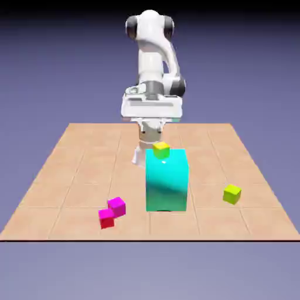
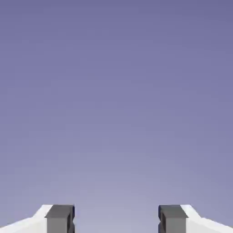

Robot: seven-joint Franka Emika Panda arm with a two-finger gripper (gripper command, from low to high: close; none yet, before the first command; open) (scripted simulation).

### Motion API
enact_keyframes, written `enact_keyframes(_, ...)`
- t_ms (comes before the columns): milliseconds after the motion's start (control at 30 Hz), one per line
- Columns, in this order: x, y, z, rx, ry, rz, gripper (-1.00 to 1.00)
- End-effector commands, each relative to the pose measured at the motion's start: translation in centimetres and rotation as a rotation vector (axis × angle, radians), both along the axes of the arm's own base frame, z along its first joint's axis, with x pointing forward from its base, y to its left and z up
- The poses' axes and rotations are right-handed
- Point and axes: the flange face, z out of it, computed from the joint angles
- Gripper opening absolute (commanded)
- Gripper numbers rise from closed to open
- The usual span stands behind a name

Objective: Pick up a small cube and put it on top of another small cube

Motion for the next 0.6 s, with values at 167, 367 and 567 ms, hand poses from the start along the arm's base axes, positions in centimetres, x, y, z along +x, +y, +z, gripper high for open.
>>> enact_keyframes(167, 3.6, -5.0, -6.1, 0.161, 0.303, -0.205, 0.0)
enact_keyframes(367, 5.4, -9.9, -12.8, 0.314, 0.593, -0.415, 0.0)
enact_keyframes(567, 5.5, -14.4, -19.7, 0.46, 0.865, -0.627, 0.0)
